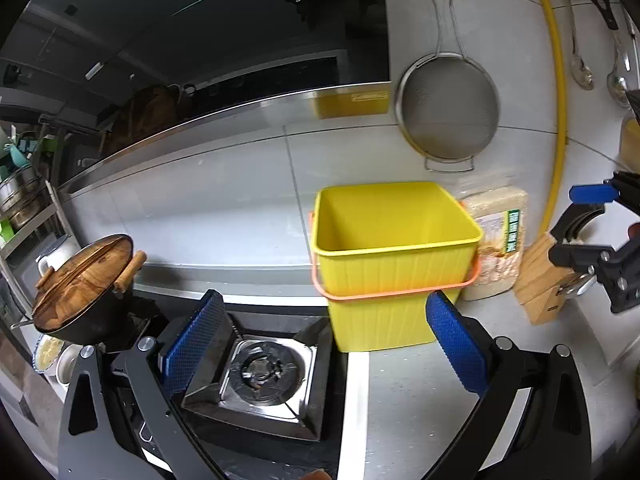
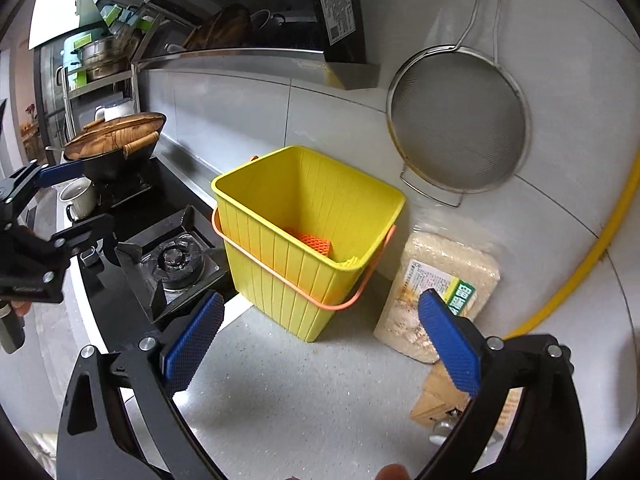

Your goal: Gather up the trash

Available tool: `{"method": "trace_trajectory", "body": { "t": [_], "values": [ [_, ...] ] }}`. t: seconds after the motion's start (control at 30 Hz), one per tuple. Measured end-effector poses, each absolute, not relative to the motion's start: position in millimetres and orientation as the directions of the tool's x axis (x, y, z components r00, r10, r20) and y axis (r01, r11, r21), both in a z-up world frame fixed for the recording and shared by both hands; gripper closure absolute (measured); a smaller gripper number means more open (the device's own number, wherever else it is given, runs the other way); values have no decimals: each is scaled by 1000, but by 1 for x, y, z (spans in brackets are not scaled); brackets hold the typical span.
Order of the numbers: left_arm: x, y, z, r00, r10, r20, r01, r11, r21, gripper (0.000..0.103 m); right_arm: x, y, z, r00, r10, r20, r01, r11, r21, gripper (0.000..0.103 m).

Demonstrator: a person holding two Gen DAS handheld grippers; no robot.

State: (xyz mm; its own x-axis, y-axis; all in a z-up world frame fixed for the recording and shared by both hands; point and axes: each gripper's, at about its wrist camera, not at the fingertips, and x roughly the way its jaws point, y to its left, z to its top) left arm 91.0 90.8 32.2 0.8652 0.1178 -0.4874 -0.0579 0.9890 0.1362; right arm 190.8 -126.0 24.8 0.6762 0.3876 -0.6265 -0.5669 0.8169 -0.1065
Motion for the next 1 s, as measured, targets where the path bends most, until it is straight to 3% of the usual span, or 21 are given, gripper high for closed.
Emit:
{"method": "trace_trajectory", "body": {
  "t": [0.27,1.0],
  "values": [
    [85,74,46,882,131,-453,-54,982,180,4,168,-143,36,709,369,-601,-530,841,-108,8],
    [70,58,58,877,83,-473,-8,988,157,4,141,-161,35,685,400,-608,-529,848,-39,8]
  ]
}}
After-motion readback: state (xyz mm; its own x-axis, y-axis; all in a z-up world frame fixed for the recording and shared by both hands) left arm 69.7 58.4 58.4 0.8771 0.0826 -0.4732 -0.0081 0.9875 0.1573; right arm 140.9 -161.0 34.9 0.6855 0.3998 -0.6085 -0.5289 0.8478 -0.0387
